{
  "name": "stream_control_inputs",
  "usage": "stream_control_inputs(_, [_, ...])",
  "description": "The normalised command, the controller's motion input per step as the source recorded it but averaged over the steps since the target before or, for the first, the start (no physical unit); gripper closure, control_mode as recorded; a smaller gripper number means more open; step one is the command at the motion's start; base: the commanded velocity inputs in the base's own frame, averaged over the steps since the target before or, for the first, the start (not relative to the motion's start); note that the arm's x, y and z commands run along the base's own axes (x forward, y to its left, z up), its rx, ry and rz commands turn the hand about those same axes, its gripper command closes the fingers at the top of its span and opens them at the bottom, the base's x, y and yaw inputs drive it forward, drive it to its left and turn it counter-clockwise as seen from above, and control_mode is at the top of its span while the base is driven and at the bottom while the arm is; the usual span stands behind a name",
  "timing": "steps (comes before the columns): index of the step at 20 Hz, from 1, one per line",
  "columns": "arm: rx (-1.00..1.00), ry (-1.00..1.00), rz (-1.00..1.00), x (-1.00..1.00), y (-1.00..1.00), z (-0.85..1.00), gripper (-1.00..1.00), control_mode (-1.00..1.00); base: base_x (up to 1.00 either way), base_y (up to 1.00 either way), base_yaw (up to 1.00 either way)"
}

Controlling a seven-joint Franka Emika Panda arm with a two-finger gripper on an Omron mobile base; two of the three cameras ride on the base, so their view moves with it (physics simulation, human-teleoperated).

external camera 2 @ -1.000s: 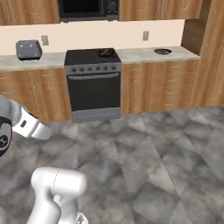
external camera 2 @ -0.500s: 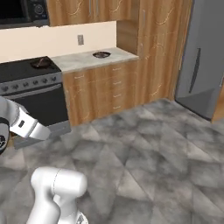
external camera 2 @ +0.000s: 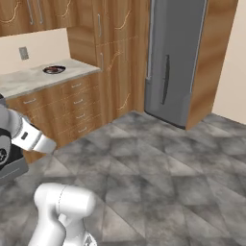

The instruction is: Place the cold items (carrot and eggplant) from the fridge in one tupperware on the dining counter. Place the warm items (kebab skewer and hot dog) in the stove area in another tupperware.

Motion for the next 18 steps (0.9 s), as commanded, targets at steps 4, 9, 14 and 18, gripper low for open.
stream_control_inputs(4, [0.0, 0.0, 0.0, 0.0, 0.0, 0.0, -1.0, 1.0, 0.95, 0.34, -0.34])
stream_control_inputs(9, [0.0, 0.0, 0.0, 0.0, 0.0, 0.0, -1.0, 1.0, 0.91, 0.44, -0.19])
stream_control_inputs(14, [0.0, 0.0, 0.0, 0.0, 0.0, 0.0, -1.0, 1.0, 0.96, 0.33, -0.13])
stream_control_inputs(18, [0.0, 0.0, 0.0, 0.0, 0.0, 0.0, -1.0, 1.0, 1.0, 0.27, -0.13])
